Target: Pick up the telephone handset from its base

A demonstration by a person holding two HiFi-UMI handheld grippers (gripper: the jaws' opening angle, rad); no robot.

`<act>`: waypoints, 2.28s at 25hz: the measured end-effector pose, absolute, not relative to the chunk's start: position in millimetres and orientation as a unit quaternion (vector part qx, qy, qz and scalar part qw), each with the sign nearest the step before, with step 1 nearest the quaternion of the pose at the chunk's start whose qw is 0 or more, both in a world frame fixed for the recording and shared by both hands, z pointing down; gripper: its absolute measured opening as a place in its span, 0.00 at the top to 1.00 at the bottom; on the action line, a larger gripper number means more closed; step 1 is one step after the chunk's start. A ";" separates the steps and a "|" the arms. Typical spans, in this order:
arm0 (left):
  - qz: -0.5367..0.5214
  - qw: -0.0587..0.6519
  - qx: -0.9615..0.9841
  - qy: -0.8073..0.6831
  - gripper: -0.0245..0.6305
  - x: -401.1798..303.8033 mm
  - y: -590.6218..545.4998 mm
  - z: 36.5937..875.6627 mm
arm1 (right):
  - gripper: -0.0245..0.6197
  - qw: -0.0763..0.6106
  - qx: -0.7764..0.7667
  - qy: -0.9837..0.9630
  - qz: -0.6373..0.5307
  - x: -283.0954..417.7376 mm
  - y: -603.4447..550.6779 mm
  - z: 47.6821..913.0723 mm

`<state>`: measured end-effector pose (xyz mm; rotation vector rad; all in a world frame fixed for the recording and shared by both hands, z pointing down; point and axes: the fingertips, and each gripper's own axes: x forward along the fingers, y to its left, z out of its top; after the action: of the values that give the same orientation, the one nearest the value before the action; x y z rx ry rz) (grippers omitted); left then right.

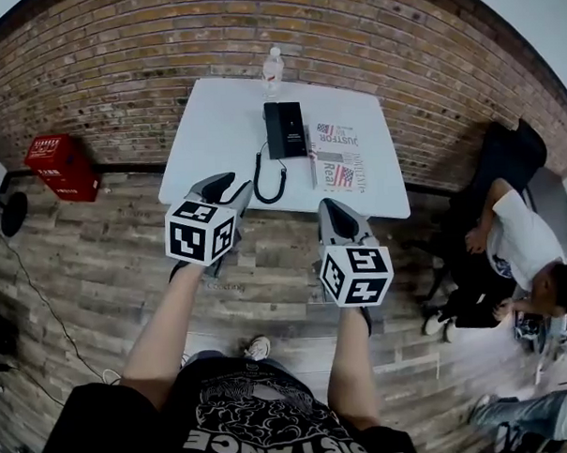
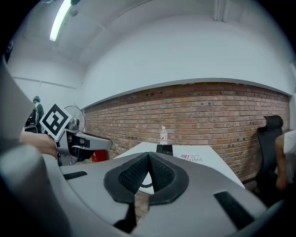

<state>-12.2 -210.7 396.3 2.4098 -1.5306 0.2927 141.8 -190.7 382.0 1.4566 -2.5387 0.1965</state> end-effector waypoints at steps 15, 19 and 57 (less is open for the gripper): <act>0.088 0.152 0.820 -0.544 0.68 2.3 -258.0 403.5 | 0.96 0.107 0.464 -0.877 0.058 153.7 -232.0 378.7; 0.083 0.162 0.824 -0.537 0.67 1.0 -277.6 410.8 | 0.96 0.112 0.462 -0.878 0.057 151.0 -247.1 384.1; 0.021 0.467 0.839 -0.279 0.65 -9.6 -530.6 573.4 | 0.96 0.173 0.542 -0.817 0.096 101.3 -479.9 436.7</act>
<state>-9.6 -530.6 573.4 2.0590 -0.6855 0.0504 101.3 -479.9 436.7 1.5386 -2.3170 0.2738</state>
